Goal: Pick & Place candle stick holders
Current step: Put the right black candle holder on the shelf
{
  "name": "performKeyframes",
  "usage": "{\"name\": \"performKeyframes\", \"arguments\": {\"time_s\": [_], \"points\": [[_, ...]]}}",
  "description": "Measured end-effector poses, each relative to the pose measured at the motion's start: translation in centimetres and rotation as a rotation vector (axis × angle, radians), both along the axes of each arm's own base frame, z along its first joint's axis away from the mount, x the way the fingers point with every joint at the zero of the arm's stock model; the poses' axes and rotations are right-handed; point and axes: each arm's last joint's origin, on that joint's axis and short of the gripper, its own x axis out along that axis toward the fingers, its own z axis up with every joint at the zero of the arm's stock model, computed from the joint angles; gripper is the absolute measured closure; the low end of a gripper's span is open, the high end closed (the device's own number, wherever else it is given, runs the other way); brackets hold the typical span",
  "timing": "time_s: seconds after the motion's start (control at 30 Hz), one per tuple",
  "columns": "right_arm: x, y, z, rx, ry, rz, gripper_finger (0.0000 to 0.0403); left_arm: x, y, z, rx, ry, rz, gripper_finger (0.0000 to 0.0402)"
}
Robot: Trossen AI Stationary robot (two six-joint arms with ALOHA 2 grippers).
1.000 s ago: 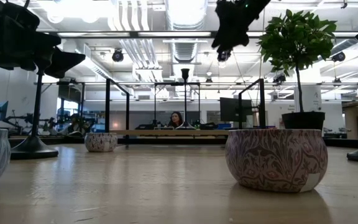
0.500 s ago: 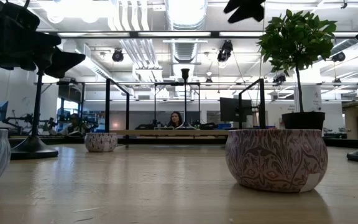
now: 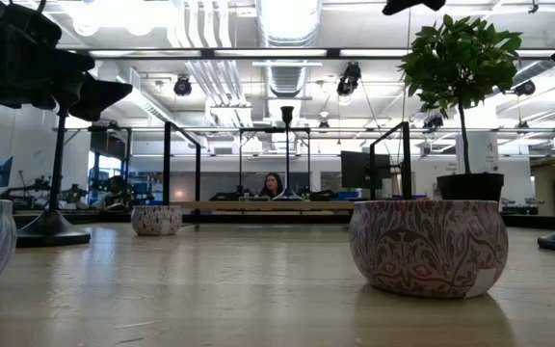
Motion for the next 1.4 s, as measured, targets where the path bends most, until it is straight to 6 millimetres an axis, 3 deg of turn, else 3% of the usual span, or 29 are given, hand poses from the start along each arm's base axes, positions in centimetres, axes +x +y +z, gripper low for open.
{"name": "performKeyframes", "arguments": {"time_s": [0.57,0.9,1.13,1.4], "points": [[-1.4,6.0,-1.7,-0.02,0.105,-0.036,0.0184,0.0,0.0,0.0,0.0,0.0,-0.001,0.0003],[-4.4,9.7,-2.7,0.033,0.012,-0.028,0.0184,0.0,0.0,0.0,0.0,0.0,-0.001,0.0003],[-6.8,10.9,-3.2,0.069,-0.042,-0.043,0.0184,0.0,0.0,0.0,0.0,0.0,0.0,0.0003],[-7.0,12.1,-4.6,0.065,-0.005,-0.017,0.0184,0.0,0.0,0.0,0.0,0.0,0.0,0.0003]]}}
